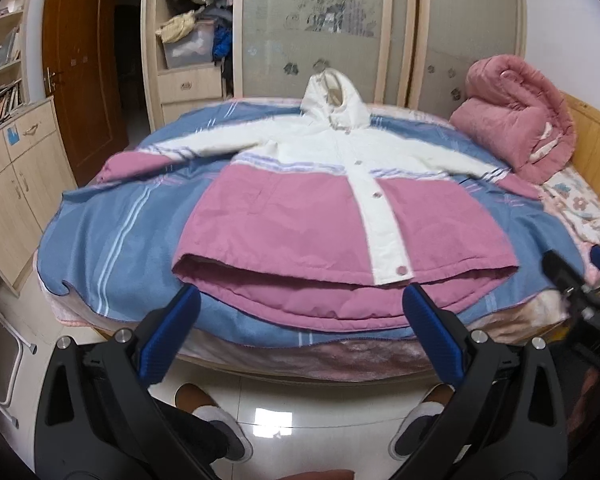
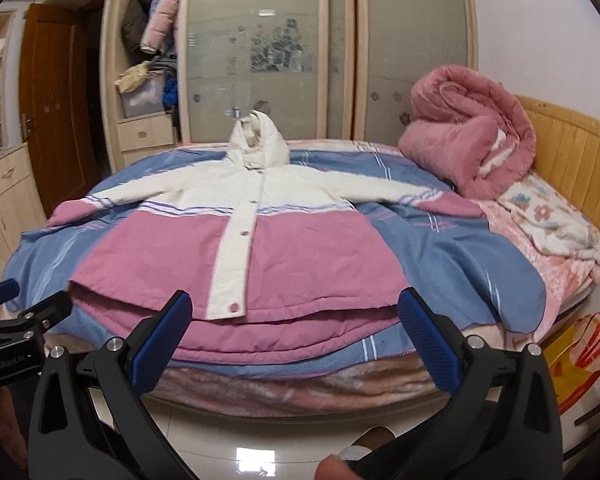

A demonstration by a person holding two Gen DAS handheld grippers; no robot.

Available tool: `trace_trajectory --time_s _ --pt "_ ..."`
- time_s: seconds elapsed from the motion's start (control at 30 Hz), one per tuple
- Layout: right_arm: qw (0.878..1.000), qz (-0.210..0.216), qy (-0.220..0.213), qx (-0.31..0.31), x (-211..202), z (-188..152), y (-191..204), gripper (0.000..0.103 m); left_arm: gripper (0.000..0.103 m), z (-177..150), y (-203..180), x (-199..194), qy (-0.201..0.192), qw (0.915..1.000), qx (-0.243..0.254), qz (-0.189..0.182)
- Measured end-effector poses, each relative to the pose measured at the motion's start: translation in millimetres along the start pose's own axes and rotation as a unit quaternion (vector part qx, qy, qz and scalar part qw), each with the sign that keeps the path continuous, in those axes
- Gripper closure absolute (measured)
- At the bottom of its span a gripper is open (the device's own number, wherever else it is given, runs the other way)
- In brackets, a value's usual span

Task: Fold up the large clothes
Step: 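Reach the right tool to the pink sleeve cuff beside the quilt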

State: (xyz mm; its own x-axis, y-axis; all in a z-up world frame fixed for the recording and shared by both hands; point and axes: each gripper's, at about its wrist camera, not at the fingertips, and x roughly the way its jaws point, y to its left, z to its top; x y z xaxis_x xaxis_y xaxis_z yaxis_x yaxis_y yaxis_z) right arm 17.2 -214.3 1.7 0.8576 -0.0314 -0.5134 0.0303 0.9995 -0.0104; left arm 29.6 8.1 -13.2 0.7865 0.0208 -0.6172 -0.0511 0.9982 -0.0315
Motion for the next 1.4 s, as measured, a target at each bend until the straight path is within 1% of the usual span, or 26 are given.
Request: trace_trajectory --time_s 0.1,0.2,0.27,0.33,0.4,0.43,0.47,0.53,0.6,0.63,0.67,0.7,0.73,0.77,0.8,0.83,0.87,0.93,1.0,1.07,1.1,1.13,1.27,1.3,1.33,1.4 --pt "0.999 -0.012 0.027 0.014 38.2 6.0 -19.8 0.001 0.002 9.9 -1.6 42.7 0.032 0.9994 0.013 0.007" --pt "0.999 -0.001 0.034 0.033 64.3 22.2 -46.1 0.001 0.002 35.3 0.0 70.0 0.025 0.9994 0.024 -0.007" --pt "0.998 0.01 0.034 0.055 83.0 42.6 -71.9 0.001 0.002 56.6 1.2 88.6 0.022 0.9992 0.03 -0.016" --pt "0.995 0.018 0.02 0.092 94.9 64.7 -102.0 0.001 0.002 86.6 1.2 112.1 0.015 0.9984 0.043 -0.034" --pt "0.99 0.024 -0.009 0.139 106.1 92.9 -142.0 0.001 0.002 116.3 1.7 137.1 0.005 0.9984 0.049 -0.026" --pt "0.987 0.028 -0.02 0.156 110.0 102.3 -156.7 0.001 0.002 134.0 5.0 154.5 0.0 0.9987 0.044 -0.026" --pt "0.981 0.037 -0.031 0.186 117.5 115.3 -179.2 0.001 0.002 147.2 8.3 168.9 -0.006 0.9988 0.04 -0.028" --pt "0.968 0.061 -0.041 0.242 134.6 134.7 -217.0 0.001 0.002 164.1 15.1 192.8 -0.029 0.9988 0.037 -0.013" --pt "0.951 0.085 -0.047 0.292 157.0 149.8 -253.1 0.001 0.002 165.9 21.8 208.9 -0.05 0.998 0.039 -0.007" --pt "0.943 0.096 -0.05 0.314 166.0 154.2 -267.3 0.001 0.002 158.5 31.9 217.8 -0.059 0.9978 0.025 -0.019" --pt "0.931 0.113 -0.061 0.341 177.9 158.9 -284.7 0.001 0.002 149.1 42.9 225.9 -0.057 0.9982 0.0 -0.019" --pt "0.922 0.122 -0.067 0.362 188.1 161.7 -297.6 0.001 0.002 143.2 49.3 232.3 -0.045 0.9987 -0.018 -0.012" --pt "0.913 0.128 -0.075 0.379 199.0 164.4 -310.3 0.001 0.002 140.3 55.7 245.9 -0.017 0.9991 -0.039 -0.007" --pt "0.908 0.132 -0.085 0.388 206.6 165.3 -318.1 0.001 0.002 142.1 57.9 253.6 -0.001 0.9985 -0.052 -0.019" --pt "0.905 0.135 -0.093 0.392 217.8 165.7 -328.1 0.001 0.002 145.0 58.1 255.7 -0.001 0.9981 -0.056 -0.025" --pt "0.905 0.128 -0.09 0.395 231.3 163.5 -336.2 0.001 0.002 148.9 55.0 253.0 -0.017 0.9985 -0.049 -0.018" --pt "0.907 0.113 -0.071 0.4 252.2 157.3 -346.4 0.001 0.002 151.2 50.1 248.3 -0.034 0.9988 -0.035 -0.006" --pt "0.9 0.118 -0.048 0.418 285.3 140.4 -362.9 0.001 0.002 156.0 39.9 239.0 -0.06 0.9981 -0.012 0.0" --pt "0.885 0.115 -0.033 0.45 316.2 119.8 -383.1 0.001 0.002 157.5 33.5 231.3 -0.077 0.9969 -0.006 -0.018" --pt "0.88 0.1 -0.032 0.462 337.0 109.1 -399.7 0.001 0.002 158.5 27.0 230.2 -0.089 0.9955 0.001 -0.033" --pt "0.877 0.087 -0.027 0.472 345.1 103.6 -406.6 0.001 0.002 158.0 23.2 232.8 -0.09 0.9953 0.006 -0.034" --pt "0.87 0.078 -0.014 0.487 356.0 96.5 -415.7 0.001 0.002 158.2 21.7 234.8 -0.089 0.9954 0.006 -0.035" --pt "0.859 0.067 0.0 0.507 376.6 88.1 -434.6 0.001 0.002 155.5 19.4 251.0 -0.07 0.9961 -0.006 -0.053" --pt "0.856 0.059 0.005 0.513 379.9 86.3 -438.2 0.001 0.002 155.2 19.0 255.3 -0.066 0.9963 -0.006 -0.054" --pt "0.85 0.046 0.017 0.524 383.3 82.5 -441.4 0.001 0.002 155.3 18.0 260.7 -0.06 0.9968 -0.006 -0.052" --pt "0.846 0.044 0.026 0.53 388.2 77.4 -445.8 0.003 0.002 155.4 15.1 268.3 -0.051 0.9973 -0.006 -0.052"
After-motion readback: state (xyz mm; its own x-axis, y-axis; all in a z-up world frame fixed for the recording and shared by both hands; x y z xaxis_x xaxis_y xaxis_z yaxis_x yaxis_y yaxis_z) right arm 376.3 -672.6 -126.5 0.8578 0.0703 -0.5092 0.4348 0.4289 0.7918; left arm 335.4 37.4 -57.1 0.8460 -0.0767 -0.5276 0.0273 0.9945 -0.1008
